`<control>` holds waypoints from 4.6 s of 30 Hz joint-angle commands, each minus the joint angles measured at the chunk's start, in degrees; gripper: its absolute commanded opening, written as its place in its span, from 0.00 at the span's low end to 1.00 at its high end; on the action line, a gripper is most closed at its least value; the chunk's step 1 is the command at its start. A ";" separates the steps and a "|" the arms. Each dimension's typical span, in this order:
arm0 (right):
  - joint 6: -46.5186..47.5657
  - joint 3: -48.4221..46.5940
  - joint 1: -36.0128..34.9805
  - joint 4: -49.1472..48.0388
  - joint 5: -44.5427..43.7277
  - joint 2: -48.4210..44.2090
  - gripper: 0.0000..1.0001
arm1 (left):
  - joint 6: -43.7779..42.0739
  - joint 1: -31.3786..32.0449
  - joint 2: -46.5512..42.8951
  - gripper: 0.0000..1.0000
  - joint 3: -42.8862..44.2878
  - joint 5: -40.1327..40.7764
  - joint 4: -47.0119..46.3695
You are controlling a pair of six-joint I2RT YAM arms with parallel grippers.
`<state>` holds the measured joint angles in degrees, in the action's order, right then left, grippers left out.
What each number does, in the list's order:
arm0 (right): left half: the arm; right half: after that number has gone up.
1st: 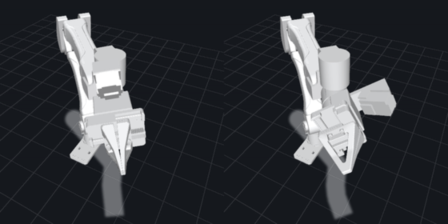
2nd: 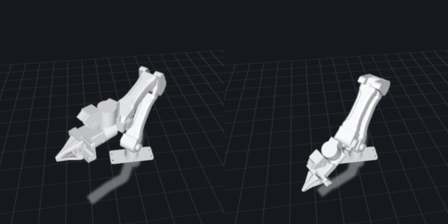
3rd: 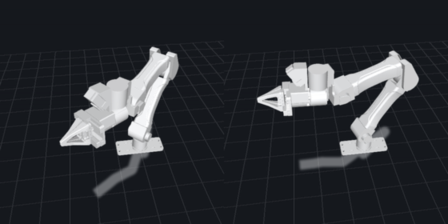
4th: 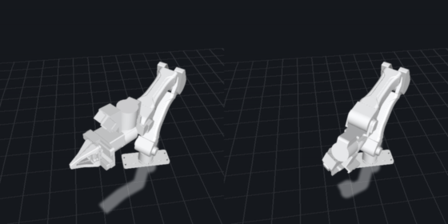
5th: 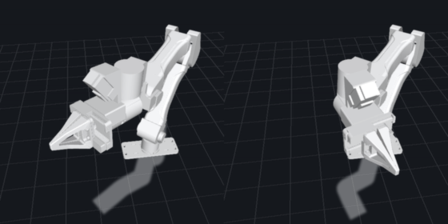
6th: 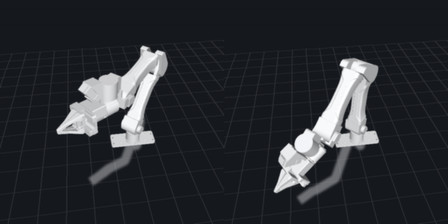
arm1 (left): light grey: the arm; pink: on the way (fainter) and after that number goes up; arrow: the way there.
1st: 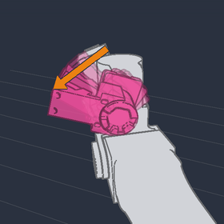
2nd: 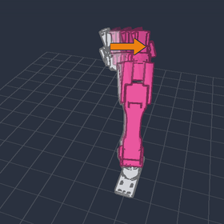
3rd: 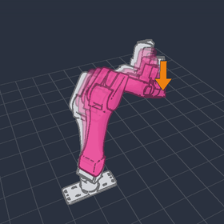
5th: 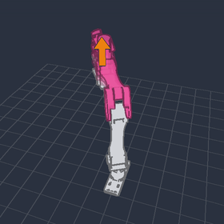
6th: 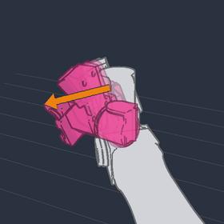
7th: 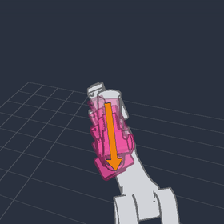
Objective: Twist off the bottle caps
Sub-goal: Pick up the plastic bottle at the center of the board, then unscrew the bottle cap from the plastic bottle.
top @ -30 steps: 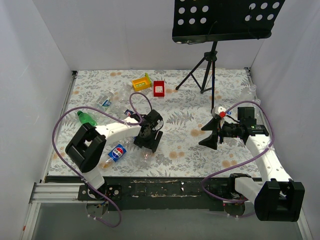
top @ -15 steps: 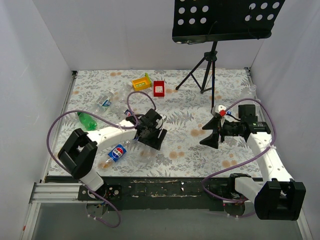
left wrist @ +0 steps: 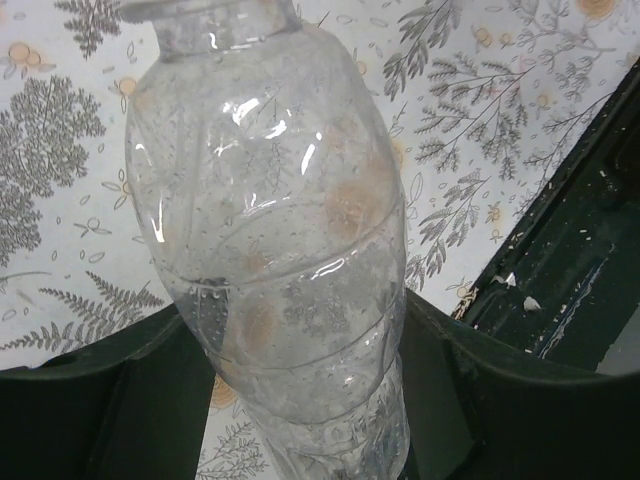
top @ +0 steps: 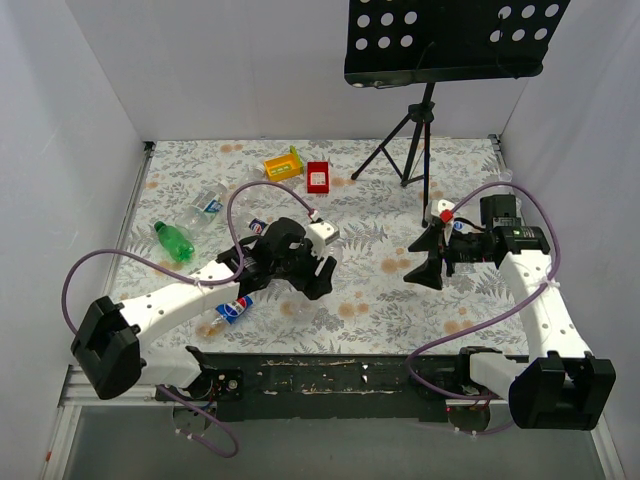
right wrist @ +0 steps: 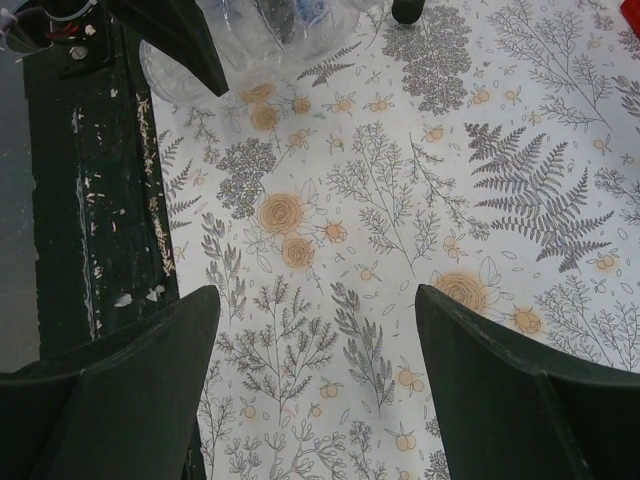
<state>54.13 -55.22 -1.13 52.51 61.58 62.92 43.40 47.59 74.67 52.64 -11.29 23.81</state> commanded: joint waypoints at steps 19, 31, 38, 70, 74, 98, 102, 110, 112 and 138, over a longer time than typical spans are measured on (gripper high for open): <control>-2.01 -8.23 -4.32 5.41 1.35 2.74 0.86 | -7.54 0.48 -7.09 0.20 -4.04 -7.43 -8.70; -5.08 -10.08 -5.11 5.41 3.37 4.14 0.86 | -9.12 0.92 -7.61 0.19 -4.92 -8.57 -9.31; -9.03 -10.87 -5.11 4.18 4.95 5.73 0.86 | -10.09 1.01 -8.23 0.19 -5.36 -9.19 -9.57; -36.55 -12.54 -17.94 -12.70 -1.91 15.13 0.80 | -16.50 2.59 0.64 0.17 0.35 -18.77 -6.68; -37.25 -13.51 -18.03 -12.43 0.02 16.18 0.77 | -17.12 3.03 1.44 0.17 0.97 -18.95 -6.06; -32.16 -13.95 -18.12 -6.81 4.16 16.71 0.51 | -20.63 3.12 1.17 0.17 0.88 -16.75 -6.15; -31.98 -14.12 -18.30 -6.63 4.07 16.80 0.46 | -20.63 3.12 1.09 0.17 0.71 -16.92 -6.15; -23.65 -15.09 -18.82 -1.72 6.00 16.89 0.09 | -22.12 3.12 0.12 0.16 -0.35 -17.71 -5.53; -18.13 -15.61 -19.52 1.09 6.01 16.54 0.06 | -22.83 3.12 -0.58 0.16 -0.96 -18.76 -5.71; 12.50 -7.98 -26.38 0.76 -6.74 2.48 0.06 | -24.94 -5.58 -1.81 0.13 -1.76 -36.18 -0.61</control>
<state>68.10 -65.25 -27.51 56.05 56.21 67.00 18.33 42.24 74.37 50.30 -49.82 22.00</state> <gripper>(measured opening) 0.382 0.561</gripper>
